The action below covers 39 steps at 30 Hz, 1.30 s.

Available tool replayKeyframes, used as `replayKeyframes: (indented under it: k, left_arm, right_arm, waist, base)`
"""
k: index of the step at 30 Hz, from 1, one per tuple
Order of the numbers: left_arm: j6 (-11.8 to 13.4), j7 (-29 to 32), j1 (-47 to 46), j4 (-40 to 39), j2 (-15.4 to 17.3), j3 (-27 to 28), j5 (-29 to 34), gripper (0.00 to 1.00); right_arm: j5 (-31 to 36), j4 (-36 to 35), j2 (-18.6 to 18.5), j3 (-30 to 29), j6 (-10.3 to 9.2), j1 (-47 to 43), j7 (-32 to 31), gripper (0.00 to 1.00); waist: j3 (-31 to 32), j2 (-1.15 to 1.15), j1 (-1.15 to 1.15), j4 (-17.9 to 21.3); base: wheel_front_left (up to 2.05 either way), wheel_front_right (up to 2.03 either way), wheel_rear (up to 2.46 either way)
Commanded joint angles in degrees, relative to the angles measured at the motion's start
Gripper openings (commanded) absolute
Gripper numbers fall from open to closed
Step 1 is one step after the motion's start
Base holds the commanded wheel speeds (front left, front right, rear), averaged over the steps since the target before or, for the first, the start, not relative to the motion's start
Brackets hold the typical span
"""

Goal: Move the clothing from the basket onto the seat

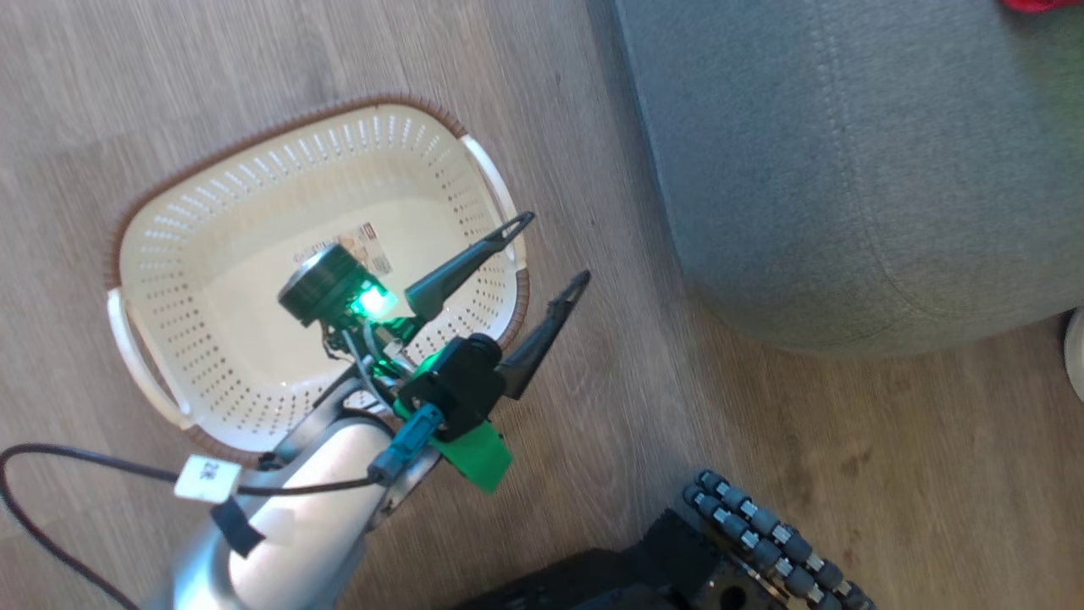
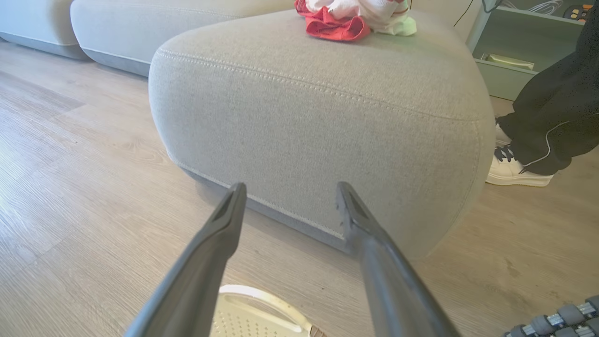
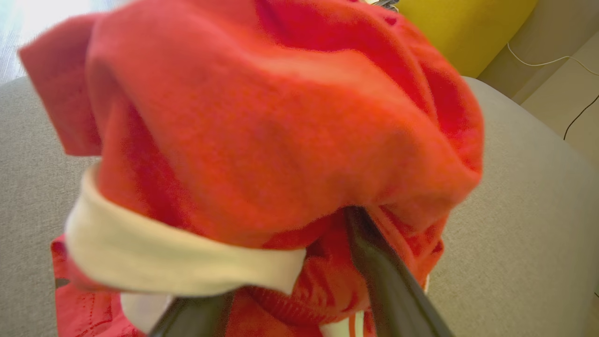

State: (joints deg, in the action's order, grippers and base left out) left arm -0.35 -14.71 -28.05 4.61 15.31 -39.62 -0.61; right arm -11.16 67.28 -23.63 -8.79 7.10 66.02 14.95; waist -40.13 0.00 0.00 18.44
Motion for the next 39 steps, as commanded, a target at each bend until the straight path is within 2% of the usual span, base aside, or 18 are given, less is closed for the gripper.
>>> replayKeyframes:
  k: [1, 9, 15, 18, 22, 29, 34, 39]
  left_arm:
    - [0.0, -0.3, 0.0, -1.7, -0.6, 0.7, -0.4, 1.0]
    - [0.1, -0.3, 1.1, -1.2, -3.3, 1.0, -1.1, 1.0]
    - [0.4, -0.3, 3.1, -1.0, -5.2, 2.1, -1.4, 1.0]
    - [0.5, -0.3, 4.3, -1.1, -6.1, 2.6, -1.4, 1.0]
    - [0.9, -0.3, 6.0, -1.3, -7.1, 3.6, -1.4, 1.0]
    - [1.7, -0.3, 8.8, -1.4, -8.3, 5.0, -1.1, 1.0]
    - [2.7, -0.3, 10.9, -1.8, -9.1, 7.0, -1.3, 1.0]
    - [4.1, -0.3, 12.8, -2.1, -9.3, 9.7, -1.3, 1.0]
  right_arm:
    - [-0.1, -0.9, -2.2, 0.5, 0.39, -1.9, 0.1, 1.0]
    - [-0.5, 1.9, -3.1, 6.1, 0.39, -3.1, 0.0, 1.0]
    - [-2.7, -0.3, -3.3, 11.6, 0.39, -5.6, 0.0, 1.0]
    - [-5.1, -6.3, -3.2, 15.8, 0.39, -8.3, 0.0, 1.0]
    - [-10.4, -16.9, -6.0, 20.3, 0.39, -13.3, 0.0, 1.0]
    - [-15.7, -34.6, -8.6, 21.6, 0.39, -22.5, 0.0, 1.0]
    - [-15.9, -44.4, -7.4, 18.8, 0.39, -29.5, 0.0, 1.0]
    - [-14.2, -51.3, -4.0, 16.5, 0.39, -35.6, 0.0, 1.0]
  waist:
    - [1.3, 0.0, 0.0, -0.1]
    - [8.4, 0.0, 0.0, -0.8]
    - [14.3, 0.0, 0.0, -1.7]
    - [17.1, 0.0, 0.0, -2.5]
    - [20.6, 0.0, 0.0, -3.7]
    - [25.9, 0.0, 0.0, -6.4]
    - [29.3, 0.0, 0.0, -9.1]
    - [31.7, 0.0, 0.0, -11.8]
  base:
    - [0.0, 0.0, 0.0]
    - [0.0, 0.0, 0.0]
    - [0.0, 0.0, 0.0]
    - [0.0, 0.0, 0.0]
    - [0.0, 0.0, 0.0]
    - [0.0, 0.0, 0.0]
    - [0.0, 0.0, 0.0]
    - [0.0, 0.0, 0.0]
